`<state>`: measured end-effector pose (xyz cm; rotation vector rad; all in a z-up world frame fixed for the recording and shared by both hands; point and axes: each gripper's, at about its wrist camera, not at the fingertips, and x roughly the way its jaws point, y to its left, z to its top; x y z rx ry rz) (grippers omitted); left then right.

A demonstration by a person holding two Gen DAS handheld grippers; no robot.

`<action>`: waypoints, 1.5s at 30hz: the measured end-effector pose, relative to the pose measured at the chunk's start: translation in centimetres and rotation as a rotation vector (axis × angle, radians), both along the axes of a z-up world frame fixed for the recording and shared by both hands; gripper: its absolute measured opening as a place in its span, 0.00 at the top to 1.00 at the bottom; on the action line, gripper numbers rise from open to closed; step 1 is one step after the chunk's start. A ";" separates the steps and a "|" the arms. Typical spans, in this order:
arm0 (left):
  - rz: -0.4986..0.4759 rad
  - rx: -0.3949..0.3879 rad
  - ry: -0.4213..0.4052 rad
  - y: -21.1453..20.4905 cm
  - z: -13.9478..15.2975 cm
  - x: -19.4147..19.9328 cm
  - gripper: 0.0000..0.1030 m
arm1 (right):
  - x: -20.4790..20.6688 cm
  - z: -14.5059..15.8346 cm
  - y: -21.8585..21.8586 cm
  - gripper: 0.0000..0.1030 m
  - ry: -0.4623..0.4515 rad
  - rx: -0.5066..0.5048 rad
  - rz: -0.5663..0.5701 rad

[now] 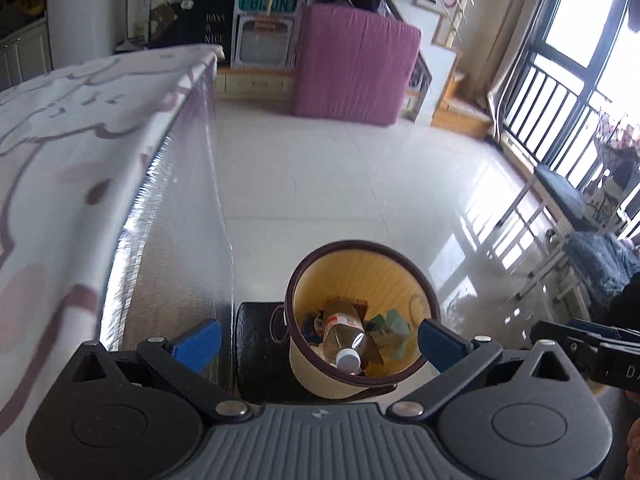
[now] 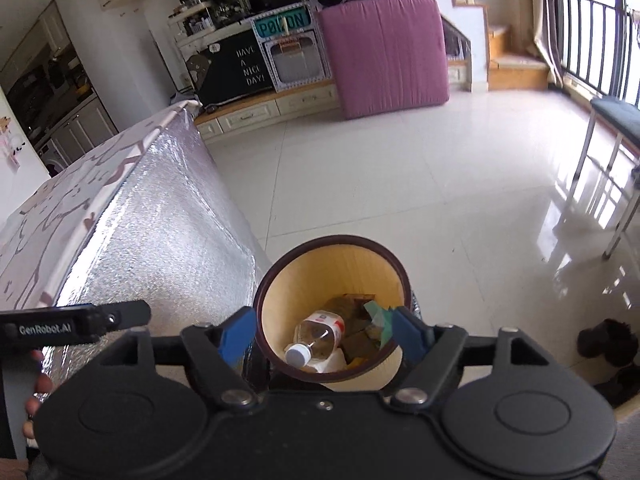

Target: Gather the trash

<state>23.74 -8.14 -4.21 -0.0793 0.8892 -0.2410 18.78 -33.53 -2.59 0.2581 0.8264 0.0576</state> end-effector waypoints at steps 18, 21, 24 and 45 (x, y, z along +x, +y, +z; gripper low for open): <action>0.004 0.080 -0.163 2.5 1.3 -9.4 0.00 | -9.0 2.2 2.7 0.00 -0.124 -0.132 -0.002; 0.011 0.110 -0.192 2.6 1.0 -10.6 0.00 | -10.1 2.0 3.3 0.00 -0.137 -0.158 -0.001; 0.009 0.119 -0.208 2.6 0.6 -11.5 0.00 | -11.0 1.7 3.5 0.00 -0.142 -0.152 -0.012; 0.023 0.121 -0.240 3.2 -1.4 -14.9 0.00 | -14.2 -0.5 4.4 0.00 -0.211 -0.201 -0.077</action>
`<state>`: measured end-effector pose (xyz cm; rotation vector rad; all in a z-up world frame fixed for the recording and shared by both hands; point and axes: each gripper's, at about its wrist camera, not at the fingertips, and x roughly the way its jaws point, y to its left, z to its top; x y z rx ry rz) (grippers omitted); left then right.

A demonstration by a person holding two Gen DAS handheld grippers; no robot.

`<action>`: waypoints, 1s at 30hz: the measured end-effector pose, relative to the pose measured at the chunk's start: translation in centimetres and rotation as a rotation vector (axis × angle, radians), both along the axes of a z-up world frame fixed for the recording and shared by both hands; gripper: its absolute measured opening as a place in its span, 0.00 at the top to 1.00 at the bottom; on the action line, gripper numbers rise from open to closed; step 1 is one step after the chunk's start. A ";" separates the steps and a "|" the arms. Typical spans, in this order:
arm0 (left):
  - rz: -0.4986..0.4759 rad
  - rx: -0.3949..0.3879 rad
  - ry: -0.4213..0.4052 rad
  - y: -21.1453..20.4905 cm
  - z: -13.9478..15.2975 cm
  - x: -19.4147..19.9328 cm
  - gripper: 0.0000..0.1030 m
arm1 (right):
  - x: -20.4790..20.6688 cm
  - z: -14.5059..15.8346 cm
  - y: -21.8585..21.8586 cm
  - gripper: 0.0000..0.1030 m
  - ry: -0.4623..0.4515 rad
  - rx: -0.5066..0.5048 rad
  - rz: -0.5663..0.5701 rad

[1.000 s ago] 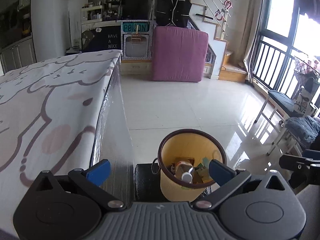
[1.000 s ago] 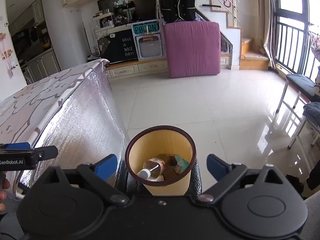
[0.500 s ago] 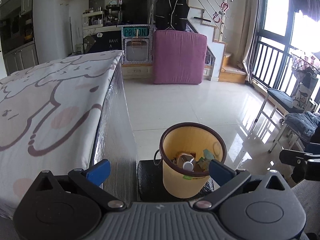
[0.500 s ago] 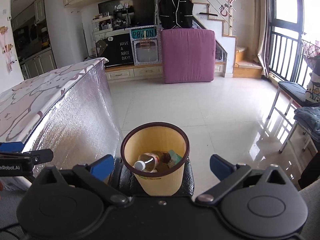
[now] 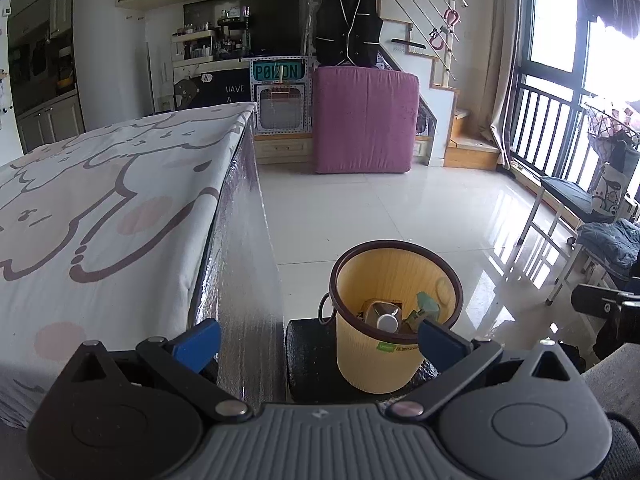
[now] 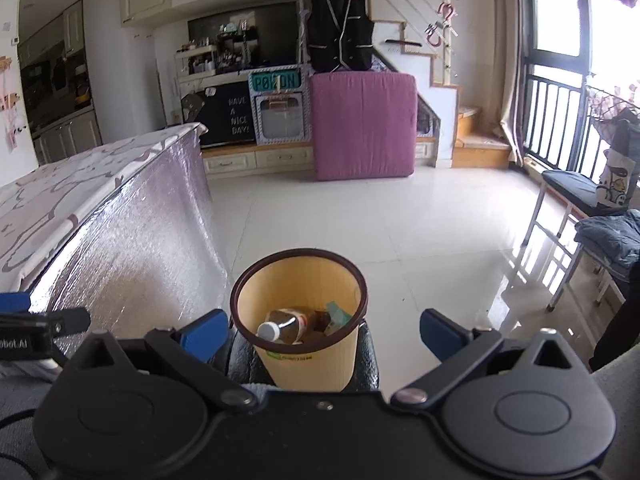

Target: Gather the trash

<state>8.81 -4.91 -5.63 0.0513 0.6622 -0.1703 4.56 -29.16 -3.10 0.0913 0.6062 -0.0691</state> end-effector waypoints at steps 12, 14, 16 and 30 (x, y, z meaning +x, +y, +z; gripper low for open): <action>0.005 -0.009 -0.023 -0.1 0.2 -0.4 0.00 | -0.5 -0.4 0.3 0.00 -0.005 -0.008 0.005; 0.005 -0.009 -0.024 -0.1 0.2 -0.5 0.00 | -0.5 -0.3 0.3 0.00 -0.007 -0.013 0.006; 0.004 -0.008 -0.024 -0.1 0.2 -0.5 0.00 | -0.6 -0.3 0.3 0.00 -0.009 -0.015 0.006; 0.004 -0.009 -0.025 -0.1 0.2 -0.5 0.00 | -0.7 -0.3 0.5 0.00 -0.010 -0.020 0.011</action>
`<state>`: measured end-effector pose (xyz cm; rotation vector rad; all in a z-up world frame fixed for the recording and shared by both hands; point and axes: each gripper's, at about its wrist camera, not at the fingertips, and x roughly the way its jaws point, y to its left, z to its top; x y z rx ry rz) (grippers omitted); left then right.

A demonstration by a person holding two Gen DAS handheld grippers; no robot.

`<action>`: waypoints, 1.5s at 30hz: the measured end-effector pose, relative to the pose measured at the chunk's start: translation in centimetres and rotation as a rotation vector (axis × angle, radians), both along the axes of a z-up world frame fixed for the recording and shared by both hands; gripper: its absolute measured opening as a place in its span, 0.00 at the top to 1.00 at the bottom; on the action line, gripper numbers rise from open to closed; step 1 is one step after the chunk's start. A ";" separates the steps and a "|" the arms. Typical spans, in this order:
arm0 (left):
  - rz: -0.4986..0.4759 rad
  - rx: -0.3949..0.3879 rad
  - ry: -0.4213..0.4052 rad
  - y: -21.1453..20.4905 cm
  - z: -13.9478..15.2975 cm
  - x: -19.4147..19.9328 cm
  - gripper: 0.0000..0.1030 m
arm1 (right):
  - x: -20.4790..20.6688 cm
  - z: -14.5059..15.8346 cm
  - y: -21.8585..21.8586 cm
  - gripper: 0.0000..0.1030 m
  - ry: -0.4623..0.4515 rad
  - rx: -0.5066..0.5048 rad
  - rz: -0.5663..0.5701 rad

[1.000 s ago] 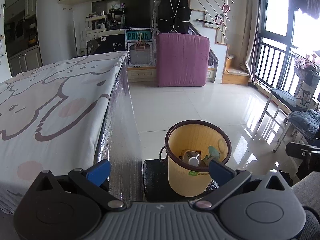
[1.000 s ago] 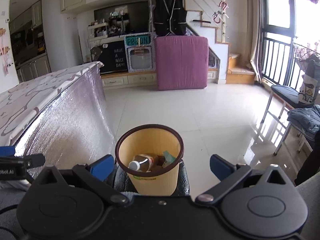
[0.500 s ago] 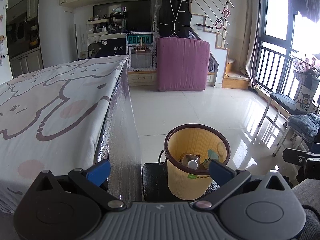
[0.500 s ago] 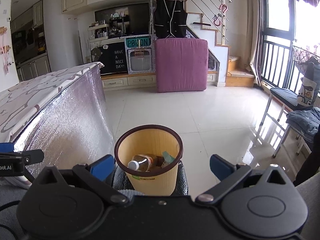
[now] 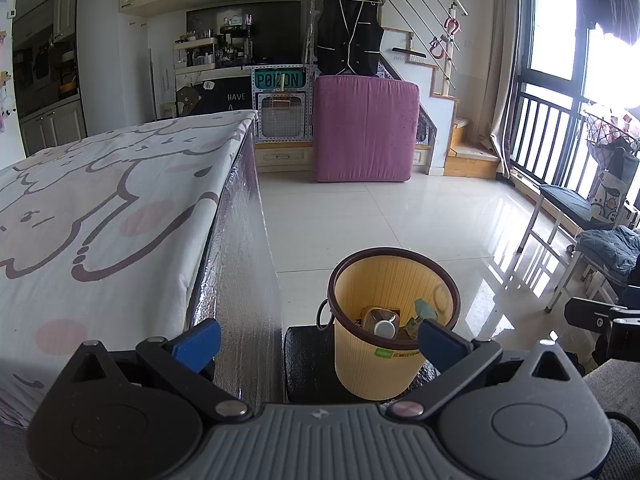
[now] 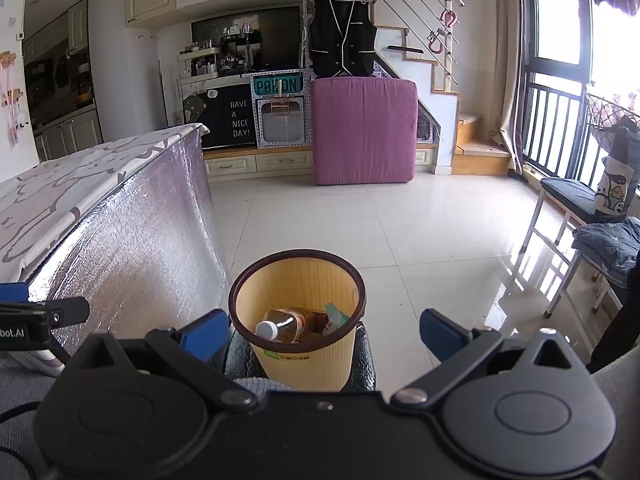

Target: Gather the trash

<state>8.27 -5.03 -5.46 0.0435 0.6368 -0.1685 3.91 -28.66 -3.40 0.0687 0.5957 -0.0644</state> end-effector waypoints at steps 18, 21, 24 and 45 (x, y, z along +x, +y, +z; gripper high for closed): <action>-0.001 0.000 -0.002 -0.1 0.0 -0.1 0.00 | -0.1 -0.1 0.0 0.00 -0.002 0.000 -0.001; -0.001 0.001 -0.001 -0.1 0.0 -0.1 0.00 | -0.1 -0.1 0.0 0.00 -0.001 0.000 0.000; -0.001 0.001 -0.002 -0.1 0.0 -0.1 0.00 | -0.1 -0.1 0.0 0.00 -0.002 0.000 -0.001; 0.000 0.000 -0.006 -0.3 0.3 -0.2 0.00 | -0.1 0.2 -0.3 0.00 -0.009 0.002 -0.009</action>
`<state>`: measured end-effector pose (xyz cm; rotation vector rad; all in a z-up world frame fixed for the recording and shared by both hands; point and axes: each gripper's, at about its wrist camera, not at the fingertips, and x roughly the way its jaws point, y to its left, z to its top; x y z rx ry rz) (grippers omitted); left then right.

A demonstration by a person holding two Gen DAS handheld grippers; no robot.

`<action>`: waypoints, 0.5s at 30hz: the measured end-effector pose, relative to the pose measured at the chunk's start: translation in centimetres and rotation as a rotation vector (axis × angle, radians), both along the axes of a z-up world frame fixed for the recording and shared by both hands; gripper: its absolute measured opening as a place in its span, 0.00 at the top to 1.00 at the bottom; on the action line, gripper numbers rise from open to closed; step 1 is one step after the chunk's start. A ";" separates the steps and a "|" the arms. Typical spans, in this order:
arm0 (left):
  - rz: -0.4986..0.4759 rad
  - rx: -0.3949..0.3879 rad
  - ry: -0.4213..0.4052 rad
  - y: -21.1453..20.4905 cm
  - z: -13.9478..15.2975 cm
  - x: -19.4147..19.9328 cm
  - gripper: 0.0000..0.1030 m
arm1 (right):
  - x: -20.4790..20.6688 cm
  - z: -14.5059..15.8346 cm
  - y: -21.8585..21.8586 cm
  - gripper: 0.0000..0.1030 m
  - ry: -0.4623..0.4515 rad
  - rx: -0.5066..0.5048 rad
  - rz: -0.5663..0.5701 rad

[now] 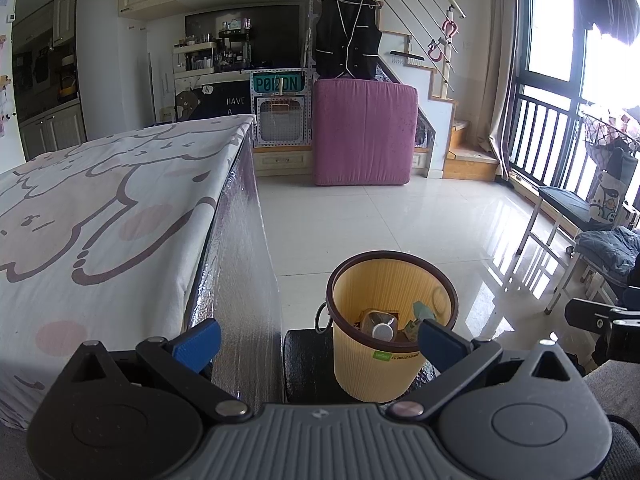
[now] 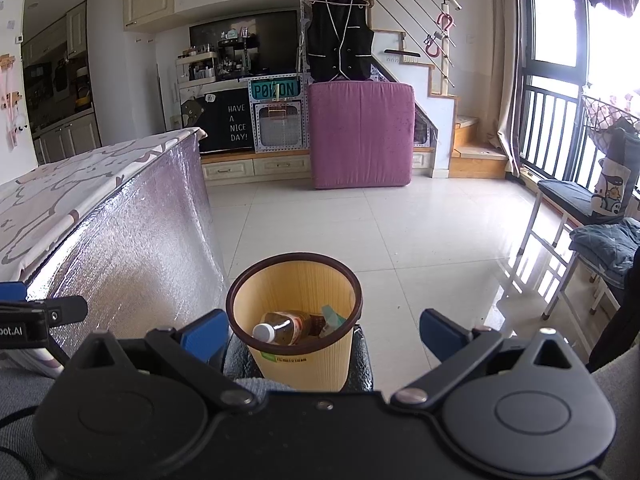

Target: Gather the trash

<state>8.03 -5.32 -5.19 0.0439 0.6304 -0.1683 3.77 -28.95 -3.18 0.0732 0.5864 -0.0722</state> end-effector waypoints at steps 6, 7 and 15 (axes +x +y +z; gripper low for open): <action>0.002 0.000 -0.001 -0.1 0.2 0.0 0.00 | 0.0 0.0 0.0 0.00 0.000 -0.001 0.000; 0.001 0.001 -0.002 -0.1 0.3 0.0 0.00 | 0.0 0.0 0.1 0.00 0.000 0.000 0.000; 0.000 0.000 -0.004 -0.1 0.4 0.1 0.00 | 0.0 0.0 0.0 0.00 0.000 -0.001 0.000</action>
